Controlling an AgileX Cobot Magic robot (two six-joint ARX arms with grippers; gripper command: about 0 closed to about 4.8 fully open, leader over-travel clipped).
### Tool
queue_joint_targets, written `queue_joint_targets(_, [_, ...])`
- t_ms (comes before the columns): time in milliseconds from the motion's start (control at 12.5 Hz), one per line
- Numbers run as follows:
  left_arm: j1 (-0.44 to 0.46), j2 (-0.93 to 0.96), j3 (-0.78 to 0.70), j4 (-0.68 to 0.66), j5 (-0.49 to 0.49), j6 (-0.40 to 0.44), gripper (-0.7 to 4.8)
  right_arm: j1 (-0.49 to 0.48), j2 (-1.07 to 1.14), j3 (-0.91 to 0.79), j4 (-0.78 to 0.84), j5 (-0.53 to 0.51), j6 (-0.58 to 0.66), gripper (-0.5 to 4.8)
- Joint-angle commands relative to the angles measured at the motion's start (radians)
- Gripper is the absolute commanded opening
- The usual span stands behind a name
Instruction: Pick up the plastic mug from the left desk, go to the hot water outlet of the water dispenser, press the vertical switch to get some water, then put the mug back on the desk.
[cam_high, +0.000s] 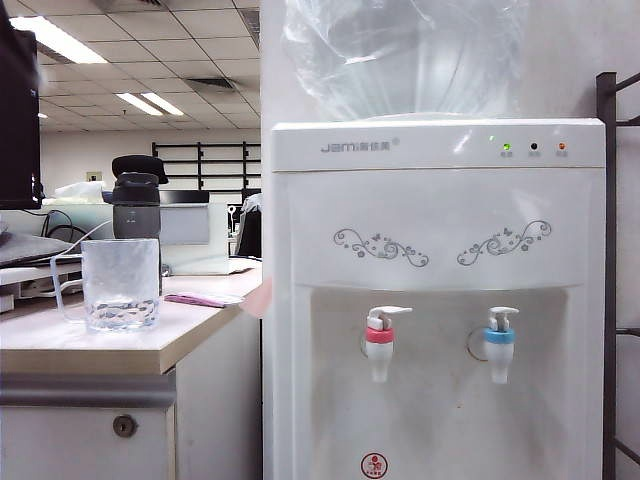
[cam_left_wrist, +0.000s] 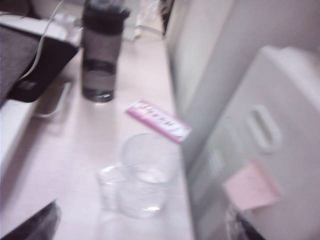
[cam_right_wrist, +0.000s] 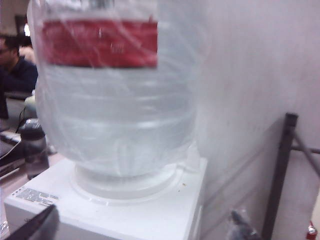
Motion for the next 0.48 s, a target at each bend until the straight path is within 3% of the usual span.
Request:
queue_joint_targets(80, [-0.017, 0.412, 0.002, 0.31, -0.112, 0.112, 4.79, 0.002, 0.103, 0.01, 0.127, -0.01, 0.011, 4.44])
queue_joint_targets(320, [-0.016, 0.665, 0.001, 0.527, -0.116, 0.234, 4.79, 0.002, 0.241, 0.01, 0.188, -0.009, -0.037, 4.44])
queue_joint_targets(480, [-0.016, 0.693, 0.001, 0.548, -0.137, 0.314, 4.79, 0.002, 0.255, 0.01, 0.196, -0.01, -0.042, 4.44])
